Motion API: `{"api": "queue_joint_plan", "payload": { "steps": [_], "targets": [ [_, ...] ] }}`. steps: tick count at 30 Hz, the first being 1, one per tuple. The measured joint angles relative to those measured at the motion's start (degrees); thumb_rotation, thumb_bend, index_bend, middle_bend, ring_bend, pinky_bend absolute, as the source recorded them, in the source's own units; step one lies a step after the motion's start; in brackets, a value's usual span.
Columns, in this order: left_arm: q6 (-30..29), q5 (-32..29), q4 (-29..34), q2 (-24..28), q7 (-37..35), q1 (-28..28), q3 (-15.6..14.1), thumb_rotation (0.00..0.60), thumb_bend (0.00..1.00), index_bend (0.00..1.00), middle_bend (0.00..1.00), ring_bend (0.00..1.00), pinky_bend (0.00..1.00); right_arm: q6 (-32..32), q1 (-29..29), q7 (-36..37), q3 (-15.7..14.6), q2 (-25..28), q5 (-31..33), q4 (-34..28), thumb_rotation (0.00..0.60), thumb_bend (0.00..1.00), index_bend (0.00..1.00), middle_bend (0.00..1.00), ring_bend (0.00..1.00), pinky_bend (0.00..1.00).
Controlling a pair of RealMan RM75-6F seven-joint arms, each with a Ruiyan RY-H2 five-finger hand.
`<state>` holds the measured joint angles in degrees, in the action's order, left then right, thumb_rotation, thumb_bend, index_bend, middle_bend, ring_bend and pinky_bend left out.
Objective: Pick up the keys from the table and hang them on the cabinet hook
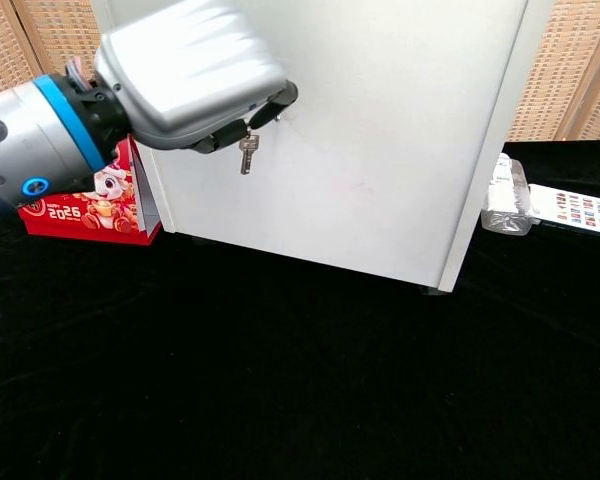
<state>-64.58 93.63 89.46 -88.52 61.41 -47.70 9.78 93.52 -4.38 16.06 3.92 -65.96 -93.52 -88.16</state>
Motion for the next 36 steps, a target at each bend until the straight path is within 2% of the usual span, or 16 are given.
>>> {"api": "queue_joint_plan", "payload": {
  "steps": [7,12,36],
  "targets": [
    [1.98,0.7,-0.39,-0.03,2.72,-1.85,0.6,0.6,0.47,0.63,0.94,0.92,0.78,0.08,0.04,1.28,0.32,0.22,0.52,0.23,0.6,0.09,0.15,0.0,0.0,0.0],
    [2.72,-0.96,-1.3,-0.48,4.06,-1.89,0.73,0.6,0.47,0.63,0.94,0.92,0.78,0.49,0.16,2.43,0.65,0.37,0.85,0.46,0.6,0.09,0.15,0.0,0.0,0.0],
    [1.49,0.4,-3.9,-2.83,5.44,-3.68,1.2,0.6,0.47,0.63,0.94,0.92,0.78,0.32,-0.02,3.3,0.86,0.33,0.92,0.9,0.6,0.09,0.15,0.0,0.0,0.0]
  ]
}}
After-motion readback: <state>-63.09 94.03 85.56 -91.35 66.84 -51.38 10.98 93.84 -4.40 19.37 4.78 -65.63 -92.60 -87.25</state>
